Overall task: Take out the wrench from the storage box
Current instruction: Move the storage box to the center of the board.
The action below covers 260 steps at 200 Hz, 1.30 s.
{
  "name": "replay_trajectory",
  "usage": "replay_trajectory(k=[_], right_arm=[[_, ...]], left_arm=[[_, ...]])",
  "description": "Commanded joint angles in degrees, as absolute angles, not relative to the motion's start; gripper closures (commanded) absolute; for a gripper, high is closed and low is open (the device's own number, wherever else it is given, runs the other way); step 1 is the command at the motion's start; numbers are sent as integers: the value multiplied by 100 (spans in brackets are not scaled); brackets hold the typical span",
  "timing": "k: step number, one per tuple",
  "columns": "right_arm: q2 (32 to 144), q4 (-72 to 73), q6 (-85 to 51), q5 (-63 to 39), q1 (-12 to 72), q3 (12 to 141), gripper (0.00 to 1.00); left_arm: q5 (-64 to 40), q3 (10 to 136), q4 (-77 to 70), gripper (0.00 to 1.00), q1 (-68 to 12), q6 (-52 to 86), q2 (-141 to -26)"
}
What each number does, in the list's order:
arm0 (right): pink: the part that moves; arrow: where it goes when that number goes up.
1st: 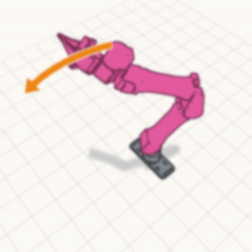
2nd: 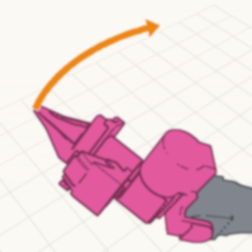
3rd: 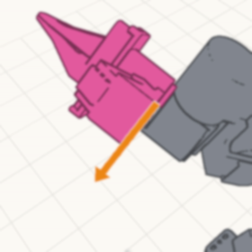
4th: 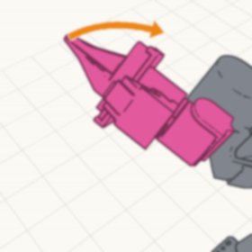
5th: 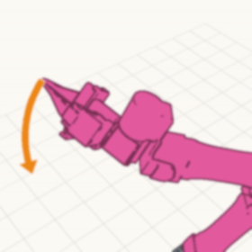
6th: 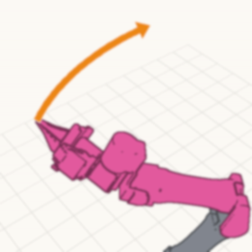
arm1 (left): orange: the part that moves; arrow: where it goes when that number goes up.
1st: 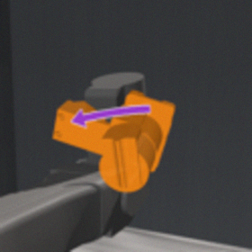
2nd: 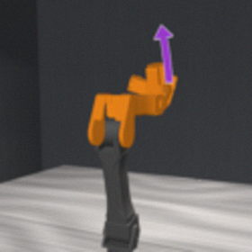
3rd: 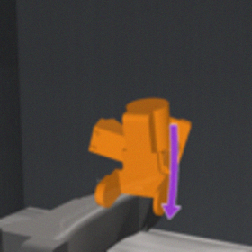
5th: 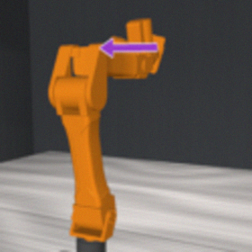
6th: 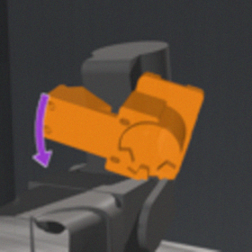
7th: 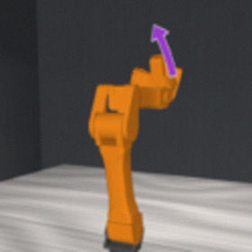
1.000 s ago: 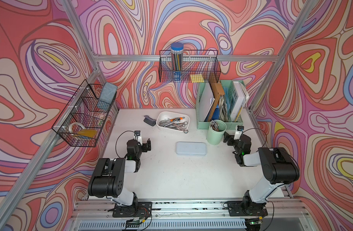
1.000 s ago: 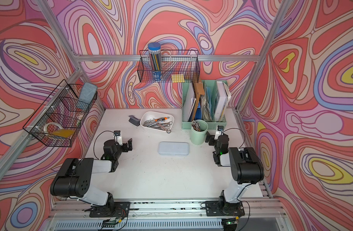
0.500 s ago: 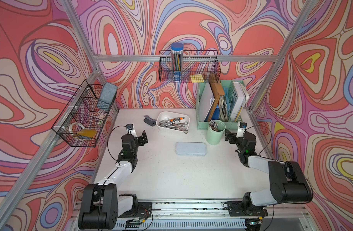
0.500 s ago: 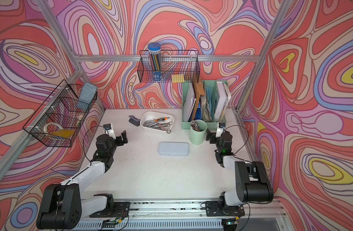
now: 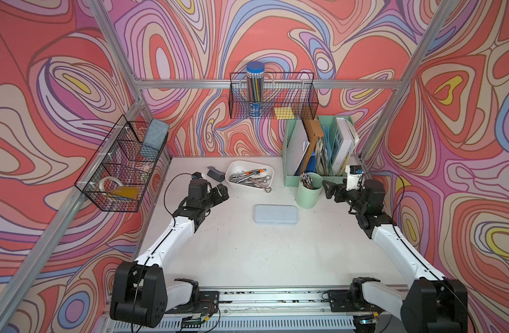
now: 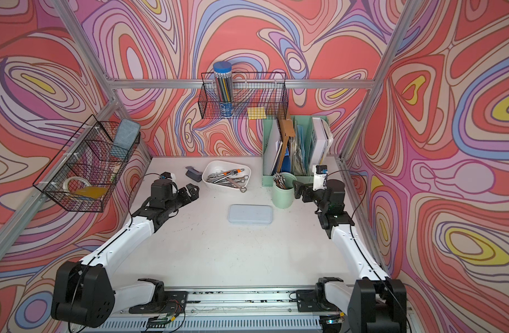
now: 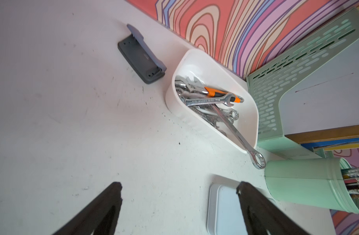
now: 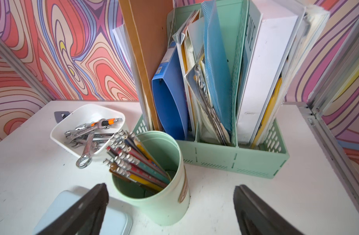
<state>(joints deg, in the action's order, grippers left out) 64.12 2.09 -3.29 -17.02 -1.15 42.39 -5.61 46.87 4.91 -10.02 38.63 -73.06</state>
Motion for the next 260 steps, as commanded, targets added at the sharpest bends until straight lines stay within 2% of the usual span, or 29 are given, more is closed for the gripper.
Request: replay_trajectory(k=[1,23,73,84,136,218,240,260], right_arm=[[6208,-1068,-346,-2085,-92,4576,2],[6184,-1800,-293,-2493,-46,4865,2],[6241,-2628,-435,-2758,393,5153,2],[6215,-2686,-491,-2712,533,5150,2],[6082,-2788,-745,-2406,1138,5058,2],[6285,-2733,-792,-2355,1252,5101,2],[6309,-2739,-783,-2312,1252,5105,2],[6367,-2703,-785,-2333,1257,5109,2]], left_arm=[[-512,4946,947,7,-1296,4685,-7636],[-436,5208,974,8,-1548,5154,-8090],[98,6012,1170,19,-1897,5966,-9096],[236,6181,1241,23,-1915,6127,-9316],[252,7374,1688,30,-1923,6319,-10502],[148,8757,2344,50,-1959,6152,-11741],[149,8844,2399,57,-1960,6110,-11830],[174,8851,2438,59,-1954,6091,-11873]])
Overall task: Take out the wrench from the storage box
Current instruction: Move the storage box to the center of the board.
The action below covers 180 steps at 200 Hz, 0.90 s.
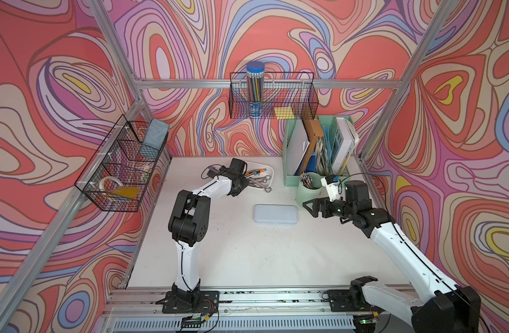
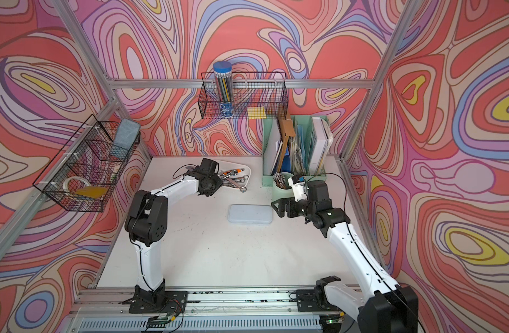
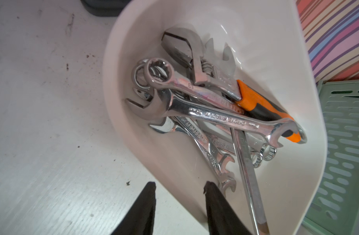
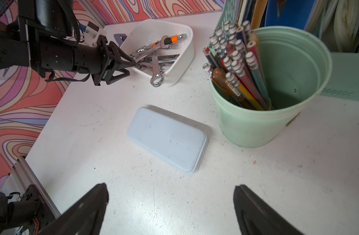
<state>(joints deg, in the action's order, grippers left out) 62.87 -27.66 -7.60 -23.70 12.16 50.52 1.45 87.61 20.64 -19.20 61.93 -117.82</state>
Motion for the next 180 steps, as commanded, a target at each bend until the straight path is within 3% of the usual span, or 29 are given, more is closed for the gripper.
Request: replay_trajectory(k=[1,71,180], right_arm=[[6370,-2701,-792,-2335,1257,5108,2],[6460,-2621,-800,-2379,1261,5055,2],[6530,-2575,-794,-2373,1258,5018,2]], left_arm=[[179,8855,2440,59,-1957,6091,-11878],[196,9127,2668,77,-1944,5980,-12046],[-354,9643,3375,90,-1547,4552,-12191]])
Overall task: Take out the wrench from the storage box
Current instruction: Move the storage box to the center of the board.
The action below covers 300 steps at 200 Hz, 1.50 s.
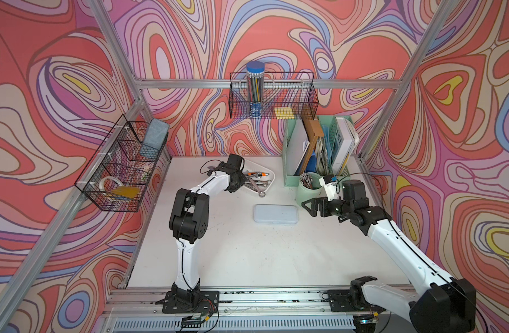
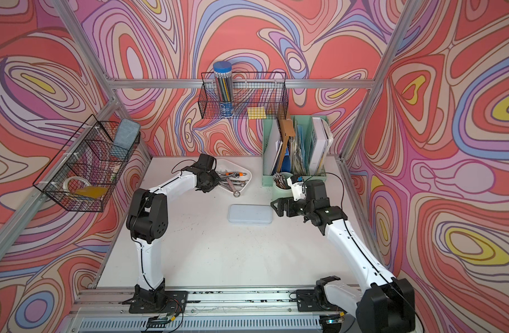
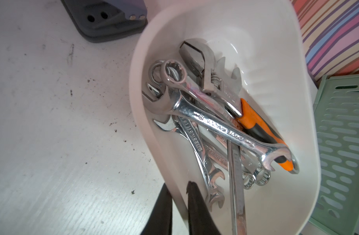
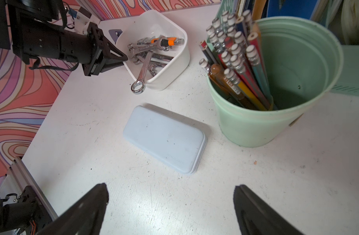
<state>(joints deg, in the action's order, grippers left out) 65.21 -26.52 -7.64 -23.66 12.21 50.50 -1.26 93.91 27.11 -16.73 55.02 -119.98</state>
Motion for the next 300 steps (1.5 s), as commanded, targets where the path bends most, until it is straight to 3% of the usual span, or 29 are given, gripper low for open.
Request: replay_trajectory(k=[1,114,300], right_arm=[[6530,-2575,-793,-2373,1257,5018,2],[6504,-2680,-813,-2320,1257,5060,2],[6407,-2926,-800,-2236,1268,5314,2]], left_arm=[[-366,9660,3393,90,-1538,4526,-12199],[-383,10078,4705,96,-822,2368,-12137],[131,7706,4863,100,-537,1677,-9972]])
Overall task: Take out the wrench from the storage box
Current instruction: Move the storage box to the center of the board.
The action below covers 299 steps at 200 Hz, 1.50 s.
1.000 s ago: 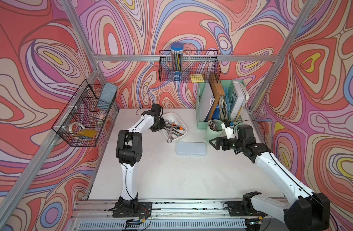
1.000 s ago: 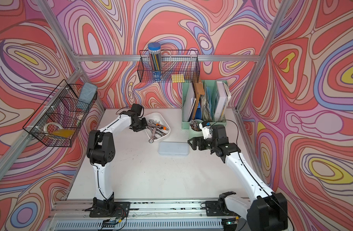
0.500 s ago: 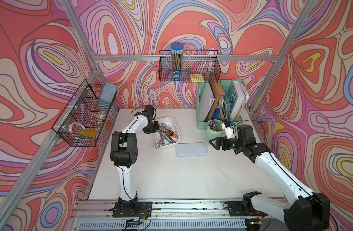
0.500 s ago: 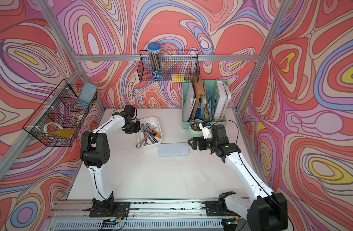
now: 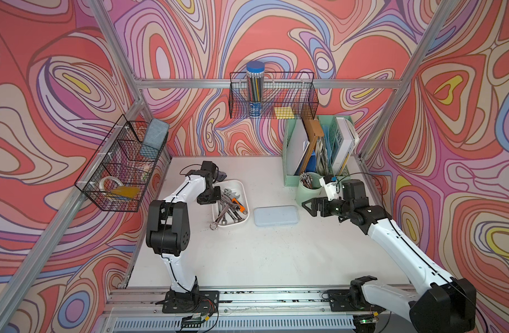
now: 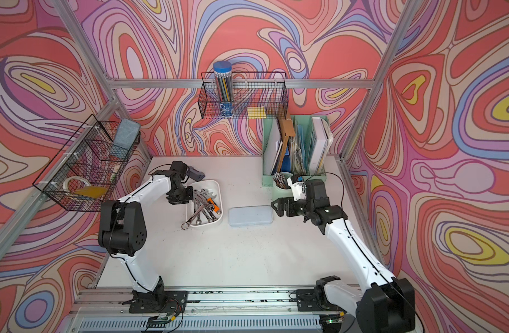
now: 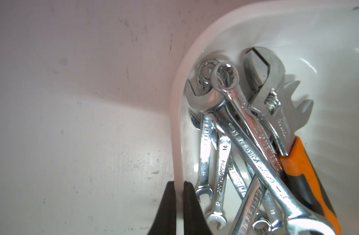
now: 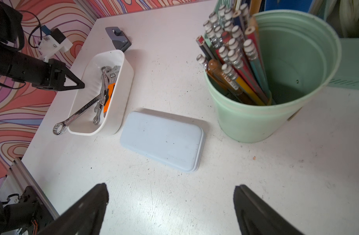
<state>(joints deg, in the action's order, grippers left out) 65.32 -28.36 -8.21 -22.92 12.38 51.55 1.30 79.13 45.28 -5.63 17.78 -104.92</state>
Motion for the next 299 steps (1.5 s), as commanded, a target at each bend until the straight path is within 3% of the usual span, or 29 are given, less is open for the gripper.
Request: replay_trajectory(k=[1,68,192,299], right_arm=[[6407,-2926,-800,-2234,1271,5316,2],[6381,-2979,-784,-2197,1277,5352,2],[6354,-3158,-659,-2003,1285,5528,2],[6159,-3455,-893,-2364,1318,5428,2]], left_arm=[[105,7689,4862,100,-536,1682,-9956],[-177,6194,4809,100,-671,1887,-8793],[-44,4742,5320,100,-2370,3356,-7059],[-229,4715,4659,100,-4094,5073,-7058]])
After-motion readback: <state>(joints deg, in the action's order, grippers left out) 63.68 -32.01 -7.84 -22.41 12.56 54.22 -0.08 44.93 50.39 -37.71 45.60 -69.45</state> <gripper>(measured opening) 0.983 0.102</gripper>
